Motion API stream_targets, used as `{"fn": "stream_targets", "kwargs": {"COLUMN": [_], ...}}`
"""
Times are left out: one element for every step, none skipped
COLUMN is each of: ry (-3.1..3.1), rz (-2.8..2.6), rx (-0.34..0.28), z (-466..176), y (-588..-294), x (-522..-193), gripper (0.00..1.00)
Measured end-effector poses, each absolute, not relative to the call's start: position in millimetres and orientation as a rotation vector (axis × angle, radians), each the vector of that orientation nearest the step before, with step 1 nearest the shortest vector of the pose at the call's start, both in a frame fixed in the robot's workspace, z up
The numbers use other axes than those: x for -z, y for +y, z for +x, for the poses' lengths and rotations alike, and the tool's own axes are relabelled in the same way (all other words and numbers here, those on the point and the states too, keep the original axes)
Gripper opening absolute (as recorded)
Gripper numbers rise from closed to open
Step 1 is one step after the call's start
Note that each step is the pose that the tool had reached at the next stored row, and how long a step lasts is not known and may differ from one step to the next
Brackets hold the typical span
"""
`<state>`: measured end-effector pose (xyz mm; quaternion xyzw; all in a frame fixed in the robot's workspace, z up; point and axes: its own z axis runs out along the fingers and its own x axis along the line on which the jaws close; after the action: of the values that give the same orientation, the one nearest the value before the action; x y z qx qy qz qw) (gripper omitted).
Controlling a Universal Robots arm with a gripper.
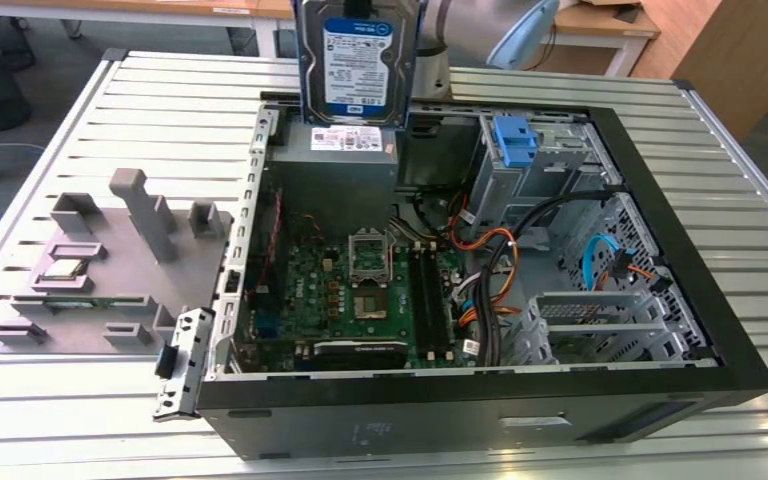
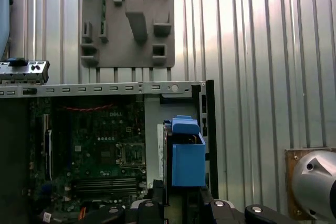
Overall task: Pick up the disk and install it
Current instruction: 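Pick up the disk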
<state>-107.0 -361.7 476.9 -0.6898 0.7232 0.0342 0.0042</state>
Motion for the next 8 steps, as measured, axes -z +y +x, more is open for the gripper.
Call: {"fn": "stream_targets", "kwargs": {"ry": [2.266, 2.266, 2.266, 2.266, 2.266, 2.266, 2.266, 2.266], "rz": [-2.161, -2.161, -2.161, -2.161, -2.161, -2.161, -2.161, -2.161], "rx": [-0.107, -0.107, -0.107, -0.107, -0.107, -0.107, -0.107, -0.107], "z": [-104.6, -102.2, -99.7, -97.4, -94.9, -92.5, -90.2, -87.9], "y": [-361.7, -361.7, -361.7, -361.7, -361.7, -361.7, -361.7, -361.7], "x": [-476.8, -476.8, -476.8, -476.7, -476.7, -476.6, -476.6, -476.6], "gripper": [0.35, 0.35, 0.35, 0.35, 0.35, 0.35, 0.35, 0.35]}}
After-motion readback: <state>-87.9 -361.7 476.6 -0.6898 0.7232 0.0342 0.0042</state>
